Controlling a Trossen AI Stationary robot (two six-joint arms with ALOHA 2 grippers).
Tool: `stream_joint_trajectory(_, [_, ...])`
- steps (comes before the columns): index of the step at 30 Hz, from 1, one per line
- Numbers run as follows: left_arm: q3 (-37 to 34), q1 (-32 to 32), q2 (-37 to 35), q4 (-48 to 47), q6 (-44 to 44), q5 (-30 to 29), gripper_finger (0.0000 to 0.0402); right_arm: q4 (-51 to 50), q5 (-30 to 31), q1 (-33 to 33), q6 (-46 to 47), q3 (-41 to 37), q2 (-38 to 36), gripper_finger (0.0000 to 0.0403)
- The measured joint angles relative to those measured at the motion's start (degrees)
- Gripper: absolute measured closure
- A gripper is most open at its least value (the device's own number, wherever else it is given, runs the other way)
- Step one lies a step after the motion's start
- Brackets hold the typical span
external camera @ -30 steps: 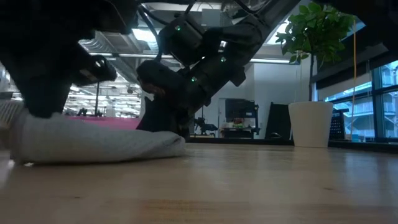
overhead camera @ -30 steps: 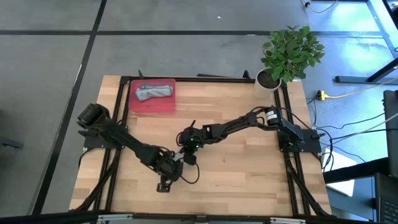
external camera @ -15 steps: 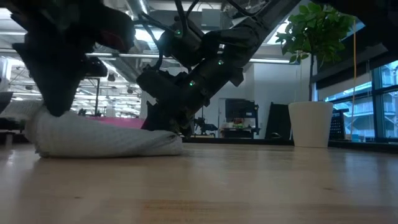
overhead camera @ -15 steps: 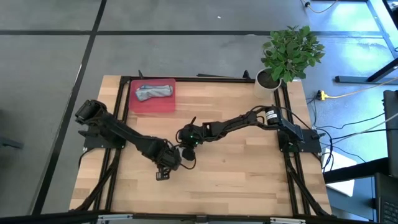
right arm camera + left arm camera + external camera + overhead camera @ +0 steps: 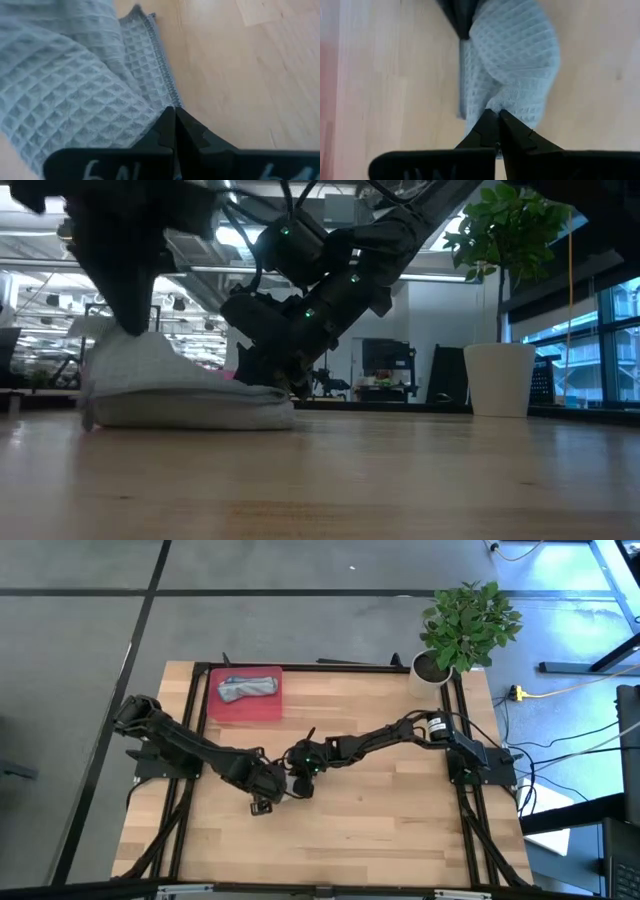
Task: Roll microfiber towels into tight, uniform cylinder then place into a basket
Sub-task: Roll the gray towel
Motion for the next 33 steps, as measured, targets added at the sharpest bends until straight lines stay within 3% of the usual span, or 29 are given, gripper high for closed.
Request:
stream_joint_trajectory(13, [0.0, 6.3, 5.8, -1.5, 5.7, -1.5, 0.0401, 0.0, -0.3, 0.9, -0.6, 0.0, 0.0, 0.0398])
stream_joint_trajectory(27, [-9.5, 7.3, 6.9, 11.0, 6.6, -0.5, 0.0401, -0.3, -1.4, 0.7, -0.8, -0.1, -0.1, 0.0398])
stream_joint_trajectory(33, [-10.4, 7.4, 6.9, 11.9, 6.6, -0.3, 0.0401, 0.0, -8.2, -0.4, -0.7, -0.1, 0.0, 0.0376])
